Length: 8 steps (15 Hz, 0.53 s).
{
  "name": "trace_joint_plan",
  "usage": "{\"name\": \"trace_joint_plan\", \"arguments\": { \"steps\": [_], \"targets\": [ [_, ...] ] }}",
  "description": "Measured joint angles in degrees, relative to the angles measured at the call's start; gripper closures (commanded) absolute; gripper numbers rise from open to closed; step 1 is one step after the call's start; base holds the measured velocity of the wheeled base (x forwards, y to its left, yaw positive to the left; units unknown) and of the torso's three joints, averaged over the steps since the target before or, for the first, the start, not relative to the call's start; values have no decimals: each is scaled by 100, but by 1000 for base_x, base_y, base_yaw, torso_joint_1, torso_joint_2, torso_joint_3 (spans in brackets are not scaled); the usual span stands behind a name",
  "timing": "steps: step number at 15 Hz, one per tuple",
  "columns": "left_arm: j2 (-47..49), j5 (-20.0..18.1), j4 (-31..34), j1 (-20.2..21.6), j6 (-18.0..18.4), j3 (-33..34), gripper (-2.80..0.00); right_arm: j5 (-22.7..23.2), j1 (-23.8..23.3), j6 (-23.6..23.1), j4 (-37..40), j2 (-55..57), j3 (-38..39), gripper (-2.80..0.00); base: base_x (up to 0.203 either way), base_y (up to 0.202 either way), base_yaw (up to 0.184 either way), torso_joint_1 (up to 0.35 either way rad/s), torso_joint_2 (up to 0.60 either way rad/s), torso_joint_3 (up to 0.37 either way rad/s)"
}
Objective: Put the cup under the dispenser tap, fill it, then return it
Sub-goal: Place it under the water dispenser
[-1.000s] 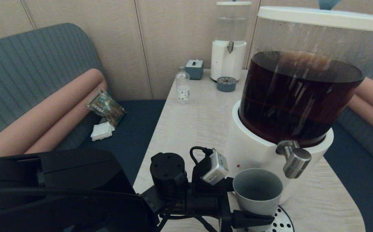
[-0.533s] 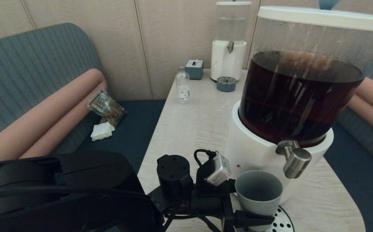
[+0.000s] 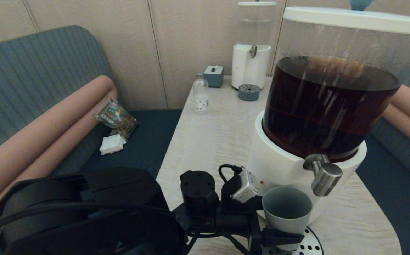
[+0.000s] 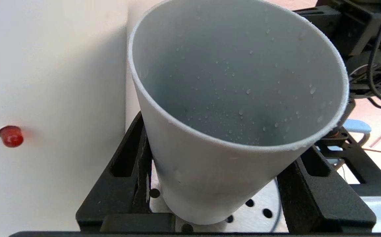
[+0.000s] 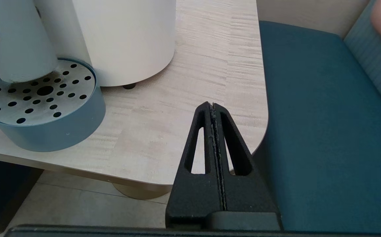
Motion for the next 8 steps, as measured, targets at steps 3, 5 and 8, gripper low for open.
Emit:
{"name": "trace_joint_plan", "arguments": {
  "steps": [3,5,8],
  "targets": [
    [59,-1,0,0,3,-44,0,1,0,-1,-2,0,0,0,0,0,0,0,0,0],
    [77,-5,0,0,9,-51,0,2,0,-1,1,0,0,0,0,0,0,0,0,0],
    [88,-4,0,6,11,-52,0,0,0,-6,4,0,0,0,0,0,0,0,0,0]
  ]
}}
